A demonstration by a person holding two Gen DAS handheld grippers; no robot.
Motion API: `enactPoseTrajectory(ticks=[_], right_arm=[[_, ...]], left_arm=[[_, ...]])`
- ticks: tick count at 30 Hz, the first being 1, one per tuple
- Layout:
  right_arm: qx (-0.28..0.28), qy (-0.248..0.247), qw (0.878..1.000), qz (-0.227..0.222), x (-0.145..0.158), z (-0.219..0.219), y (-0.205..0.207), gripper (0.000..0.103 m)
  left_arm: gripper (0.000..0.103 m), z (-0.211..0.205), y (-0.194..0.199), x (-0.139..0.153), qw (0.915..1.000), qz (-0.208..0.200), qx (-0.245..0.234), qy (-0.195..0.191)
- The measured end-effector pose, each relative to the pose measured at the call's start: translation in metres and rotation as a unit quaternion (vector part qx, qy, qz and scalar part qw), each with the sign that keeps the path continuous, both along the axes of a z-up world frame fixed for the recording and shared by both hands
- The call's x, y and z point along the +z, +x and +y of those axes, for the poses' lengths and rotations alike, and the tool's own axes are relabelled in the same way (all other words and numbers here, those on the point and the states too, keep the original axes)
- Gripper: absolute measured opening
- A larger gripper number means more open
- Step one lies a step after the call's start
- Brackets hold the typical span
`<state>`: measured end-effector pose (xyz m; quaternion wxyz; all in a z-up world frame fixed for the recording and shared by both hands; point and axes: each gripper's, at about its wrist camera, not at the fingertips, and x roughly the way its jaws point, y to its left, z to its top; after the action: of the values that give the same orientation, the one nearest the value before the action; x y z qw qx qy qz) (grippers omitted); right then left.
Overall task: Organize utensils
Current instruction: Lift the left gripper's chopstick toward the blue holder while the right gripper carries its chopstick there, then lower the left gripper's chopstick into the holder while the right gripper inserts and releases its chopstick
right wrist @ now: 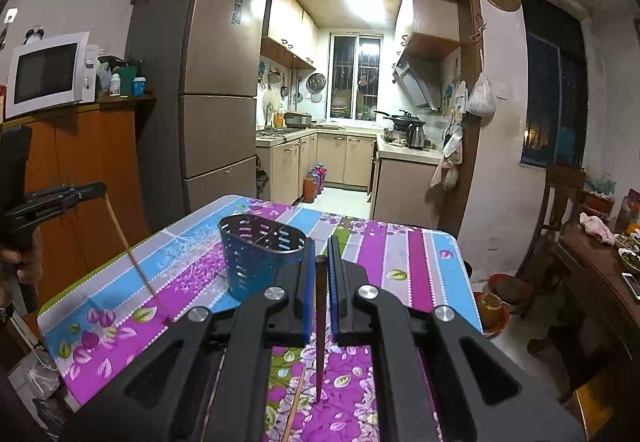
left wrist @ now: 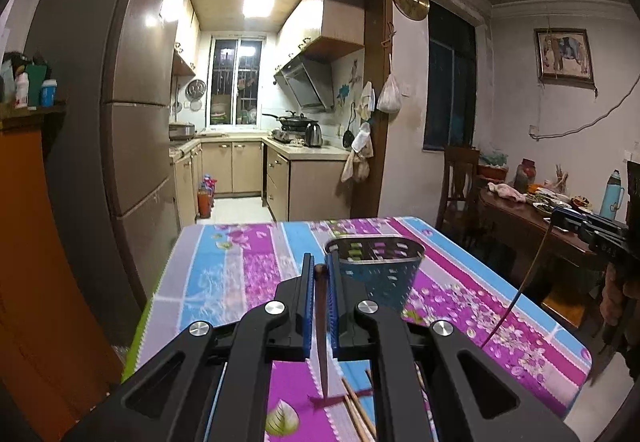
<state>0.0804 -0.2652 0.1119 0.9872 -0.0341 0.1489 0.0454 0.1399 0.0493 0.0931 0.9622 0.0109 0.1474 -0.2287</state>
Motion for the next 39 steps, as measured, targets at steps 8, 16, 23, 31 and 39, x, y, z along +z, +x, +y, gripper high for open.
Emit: enactPoseTrajectory(ticks=[8, 16, 23, 31, 39], right_arm=[[0.016, 0.013, 1.0, 0.013, 0.014, -0.002, 0.016, 0.005], [0.047, 0.014, 0.996, -0.075, 0.096, 0.022, 0.035, 0.005], [0.045, 0.007, 0.99, -0.132, 0.126, 0.04, 0.09, 0.005], [0.039, 0.049, 0.996, -0.068, 0.063, 0.03, 0.162, 0.005], [0.025, 0.056, 0.998, -0.004, 0.009, 0.045, 0.183, 0.005]], left_arm=[[0.008, -0.008, 0.005, 0.026, 0.9996, -0.029, -0.006, 0.006], [0.008, -0.042, 0.025, 0.11, 0.9932, -0.11, -0.031, -0.024], [0.008, -0.09, 0.074, 0.131, 0.9875, -0.146, -0.049, -0.033], [0.008, -0.114, 0.144, 0.048, 0.9954, -0.079, -0.054, -0.007], [0.008, -0.113, 0.164, -0.002, 0.9985, -0.041, -0.029, 0.022]])
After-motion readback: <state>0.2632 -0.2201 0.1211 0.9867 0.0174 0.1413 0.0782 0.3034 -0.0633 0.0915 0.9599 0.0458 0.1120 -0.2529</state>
